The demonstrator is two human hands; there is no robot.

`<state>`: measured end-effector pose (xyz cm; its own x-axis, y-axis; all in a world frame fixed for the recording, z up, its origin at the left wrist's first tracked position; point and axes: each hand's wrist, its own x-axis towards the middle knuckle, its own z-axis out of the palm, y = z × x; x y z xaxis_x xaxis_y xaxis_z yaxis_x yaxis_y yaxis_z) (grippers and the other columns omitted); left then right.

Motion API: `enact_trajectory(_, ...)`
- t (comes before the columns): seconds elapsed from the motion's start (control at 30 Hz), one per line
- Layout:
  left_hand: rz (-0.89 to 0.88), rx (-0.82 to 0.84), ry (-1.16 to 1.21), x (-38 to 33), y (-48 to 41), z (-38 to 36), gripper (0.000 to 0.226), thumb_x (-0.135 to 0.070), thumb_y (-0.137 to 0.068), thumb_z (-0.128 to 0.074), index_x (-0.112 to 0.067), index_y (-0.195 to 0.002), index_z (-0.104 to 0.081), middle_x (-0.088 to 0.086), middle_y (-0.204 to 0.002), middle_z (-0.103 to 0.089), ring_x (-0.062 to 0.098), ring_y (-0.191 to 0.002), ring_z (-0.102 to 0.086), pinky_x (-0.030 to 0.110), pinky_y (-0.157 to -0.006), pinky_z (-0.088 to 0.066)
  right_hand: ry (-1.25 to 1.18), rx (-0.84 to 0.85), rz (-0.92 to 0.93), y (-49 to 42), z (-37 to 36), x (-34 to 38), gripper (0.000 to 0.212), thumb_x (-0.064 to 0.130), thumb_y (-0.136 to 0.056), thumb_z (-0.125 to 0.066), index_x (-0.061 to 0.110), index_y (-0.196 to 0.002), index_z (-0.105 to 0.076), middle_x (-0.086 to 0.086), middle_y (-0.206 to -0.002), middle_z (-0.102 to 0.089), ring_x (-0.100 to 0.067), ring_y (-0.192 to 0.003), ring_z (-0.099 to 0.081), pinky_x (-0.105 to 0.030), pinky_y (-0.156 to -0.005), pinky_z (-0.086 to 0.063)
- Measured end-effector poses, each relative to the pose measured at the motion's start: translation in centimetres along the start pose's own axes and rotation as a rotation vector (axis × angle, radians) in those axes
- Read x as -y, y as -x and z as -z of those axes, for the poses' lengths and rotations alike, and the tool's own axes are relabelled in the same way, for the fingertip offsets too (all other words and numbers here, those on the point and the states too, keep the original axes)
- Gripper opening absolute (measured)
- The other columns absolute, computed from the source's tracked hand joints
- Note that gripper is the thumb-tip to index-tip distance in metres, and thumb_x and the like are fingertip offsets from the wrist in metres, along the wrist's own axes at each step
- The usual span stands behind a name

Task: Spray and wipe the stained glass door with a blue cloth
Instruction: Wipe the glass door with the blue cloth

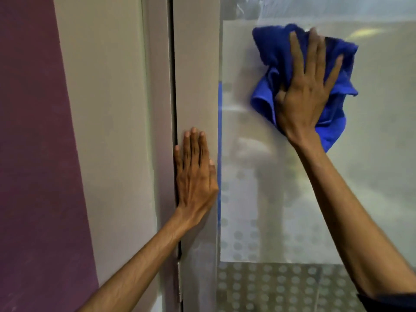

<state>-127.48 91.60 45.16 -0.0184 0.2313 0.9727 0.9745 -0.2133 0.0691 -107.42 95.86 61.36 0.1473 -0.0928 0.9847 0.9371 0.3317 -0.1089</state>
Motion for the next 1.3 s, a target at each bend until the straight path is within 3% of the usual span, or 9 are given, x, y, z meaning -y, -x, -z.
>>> enact_trajectory(0.23, -0.033, -0.068, 0.053, -0.7, -2.3, 0.4, 0.065, -0.015, -0.092, -0.034, 0.004, -0.151, -0.017, 0.020, -0.161, -0.015, 0.033, -0.150, -0.013, 0.041, -0.123, 0.006, -0.077, 0.345, 0.376, 19.9, 6.1, -3.6, 0.057, 0.026, -0.094, -0.044, 0.027, -0.151, -0.039, -0.003, -0.161, -0.029, -0.024, -0.151, -0.026, -0.054, -0.121, -0.018)
enact_trajectory(0.3, -0.022, -0.088, 0.055, -0.8, -4.1, 0.6, 0.060, -0.018, -0.097, -0.032, 0.003, -0.152, -0.019, 0.020, -0.161, -0.016, 0.032, -0.151, -0.013, 0.040, -0.123, 0.005, -0.033, 0.338, 0.411, 19.8, 6.7, -6.6, 0.062, 0.020, -0.091, -0.052, 0.026, -0.151, -0.038, -0.005, -0.160, -0.032, -0.024, -0.149, -0.029, -0.053, -0.120, -0.018)
enact_trajectory(0.43, -0.037, -0.105, -0.029, -0.4, -6.6, 0.7, 0.055, -0.018, -0.101, -0.027, -0.003, -0.154, -0.017, 0.021, -0.161, -0.015, 0.033, -0.151, -0.011, 0.045, -0.123, 0.002, 0.036, 0.073, -0.021, 5.7, 3.8, -11.0, 0.071, 0.011, -0.082, -0.051, 0.017, -0.151, -0.040, -0.017, -0.158, -0.033, -0.034, -0.148, -0.030, -0.059, -0.121, -0.013)
enact_trajectory(0.57, -0.023, -0.134, -0.031, -0.9, -7.0, 0.1, 0.058, -0.014, -0.099, -0.027, 0.000, -0.154, -0.016, 0.020, -0.162, -0.012, 0.033, -0.152, -0.007, 0.046, -0.123, 0.006, 0.033, -0.088, -0.340, -7.8, 1.3, -8.1, 0.057, 0.030, -0.098, -0.030, 0.022, -0.153, -0.036, -0.009, -0.162, -0.027, -0.030, -0.152, -0.021, -0.047, -0.124, -0.010)
enact_trajectory(0.63, 0.001, -0.153, -0.011, -1.2, -6.9, -0.3, 0.059, -0.012, -0.098, -0.028, 0.001, -0.154, -0.015, 0.019, -0.163, -0.011, 0.033, -0.152, -0.006, 0.046, -0.123, 0.006, -0.042, -0.119, -0.238, -9.2, -0.1, -4.0, 0.056, 0.038, -0.097, -0.036, 0.020, -0.149, -0.044, -0.011, -0.156, -0.039, -0.031, -0.147, -0.032, -0.046, -0.122, -0.021)
enact_trajectory(0.7, 0.019, -0.164, 0.003, -1.5, -6.9, -0.5, 0.059, -0.013, -0.098, -0.027, 0.001, -0.154, -0.015, 0.018, -0.163, -0.011, 0.032, -0.152, -0.006, 0.045, -0.123, 0.006, -0.166, -0.111, 0.056, -7.2, -1.5, 0.5, 0.053, 0.035, -0.094, -0.046, 0.017, -0.144, -0.052, -0.013, -0.149, -0.049, -0.033, -0.141, -0.042, -0.048, -0.118, -0.029)
enact_trajectory(0.8, 0.047, -0.171, -0.005, -1.9, -6.8, -0.5, 0.057, -0.015, -0.101, -0.024, 0.002, -0.154, -0.012, 0.018, -0.163, -0.009, 0.032, -0.152, -0.005, 0.047, -0.123, 0.004, -0.242, 0.009, 0.388, -2.3, -2.2, 4.2, 0.051, 0.038, -0.098, -0.048, 0.017, -0.144, -0.052, -0.013, -0.150, -0.048, -0.032, -0.143, -0.040, -0.050, -0.120, -0.022)
enact_trajectory(1.0, 0.091, -0.201, 0.042, -3.2, -7.3, -0.8, 0.057, -0.016, -0.101, -0.024, -0.001, -0.155, -0.011, 0.015, -0.164, -0.004, 0.024, -0.153, 0.004, 0.050, -0.122, 0.008, -0.180, -0.035, 0.350, -6.0, -2.0, 0.2, 0.070, 0.062, -0.095, -0.036, 0.013, -0.143, -0.054, -0.014, -0.147, -0.052, -0.036, -0.141, -0.041, -0.059, -0.119, -0.023)
enact_trajectory(1.3, 0.154, -0.215, 0.062, -9.7, -8.5, -2.9, 0.058, -0.021, -0.101, -0.026, -0.002, -0.155, -0.012, 0.012, -0.164, -0.008, 0.022, -0.152, 0.001, 0.041, -0.121, 0.012, -0.208, 0.004, 0.304, -2.3, 0.4, -5.9, 0.051, 0.028, -0.095, -0.049, 0.020, -0.146, -0.050, -0.009, -0.152, -0.047, -0.031, -0.145, -0.036, -0.054, -0.122, -0.017)
